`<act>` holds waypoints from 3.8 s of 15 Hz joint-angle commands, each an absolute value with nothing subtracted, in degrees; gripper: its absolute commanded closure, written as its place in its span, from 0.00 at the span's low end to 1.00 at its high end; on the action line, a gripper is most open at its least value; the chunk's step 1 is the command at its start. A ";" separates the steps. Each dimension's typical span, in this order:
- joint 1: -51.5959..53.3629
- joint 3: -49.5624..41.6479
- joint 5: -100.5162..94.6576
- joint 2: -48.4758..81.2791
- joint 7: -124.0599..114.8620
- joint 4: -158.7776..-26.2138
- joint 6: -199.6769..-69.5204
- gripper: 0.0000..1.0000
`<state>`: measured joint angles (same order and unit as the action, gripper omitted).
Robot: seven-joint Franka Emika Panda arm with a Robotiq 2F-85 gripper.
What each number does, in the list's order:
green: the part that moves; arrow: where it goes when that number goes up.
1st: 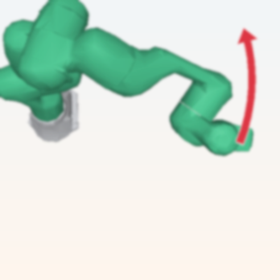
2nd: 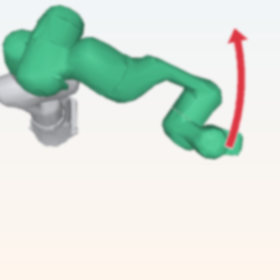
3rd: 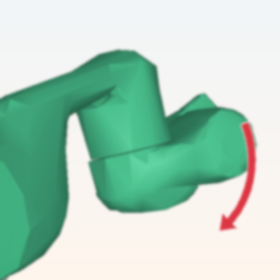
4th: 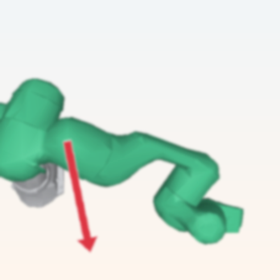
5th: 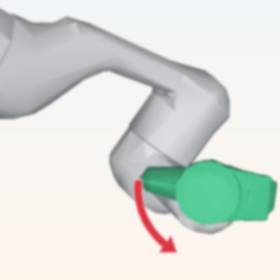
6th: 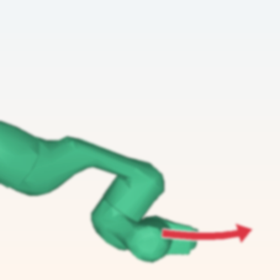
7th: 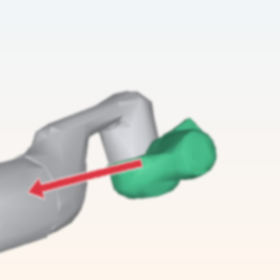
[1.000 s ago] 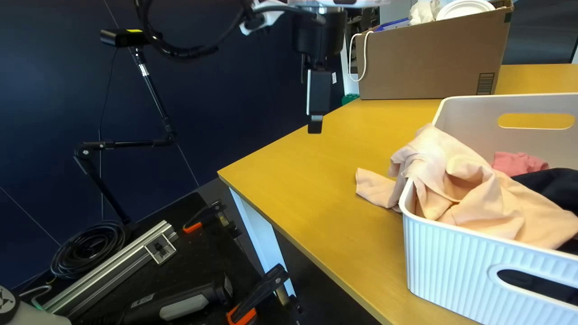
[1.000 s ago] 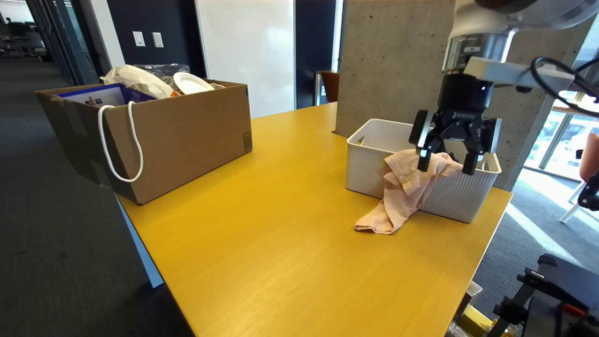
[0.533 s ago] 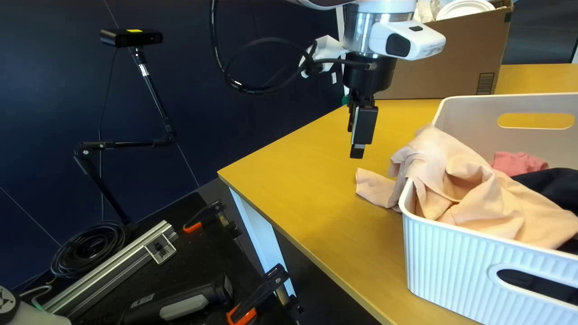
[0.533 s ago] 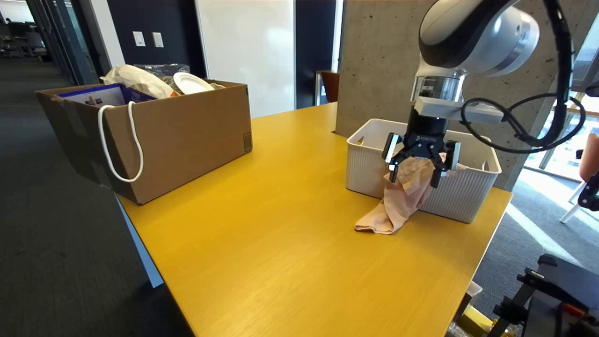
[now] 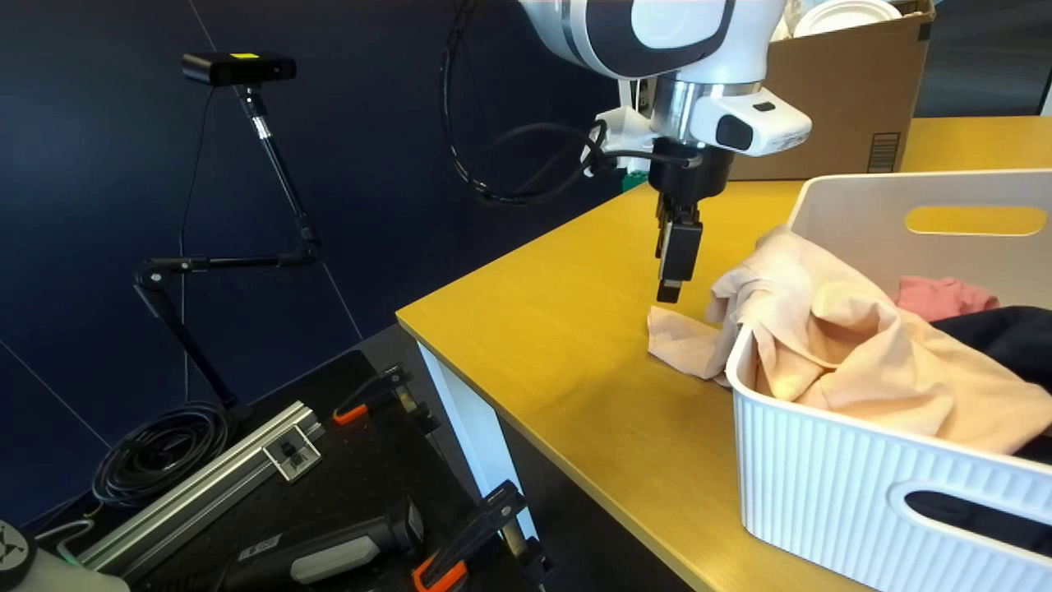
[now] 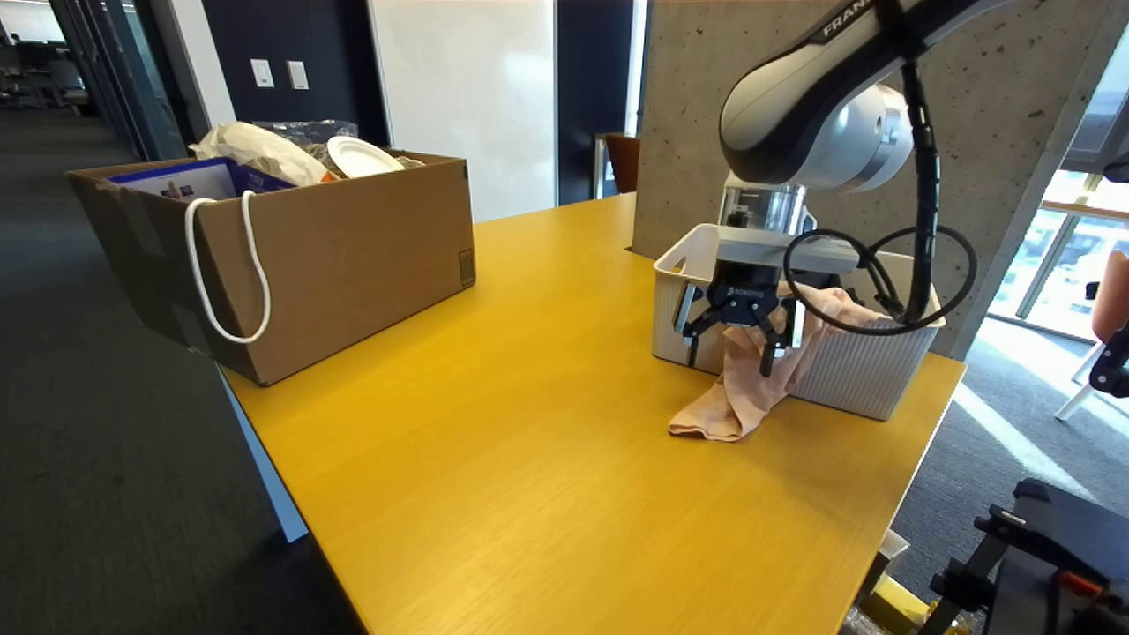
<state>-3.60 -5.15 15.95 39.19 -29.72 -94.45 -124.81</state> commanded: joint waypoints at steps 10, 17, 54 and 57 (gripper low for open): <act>-0.87 -6.83 14.01 47.46 -35.66 -87.91 -127.02 0.00; 1.96 -7.94 13.49 43.59 -36.96 -99.58 -136.34 0.00; 14.49 -1.60 8.12 30.45 -32.10 -118.47 -160.12 0.98; 14.53 -0.45 8.32 26.04 -30.03 -124.34 -163.17 0.98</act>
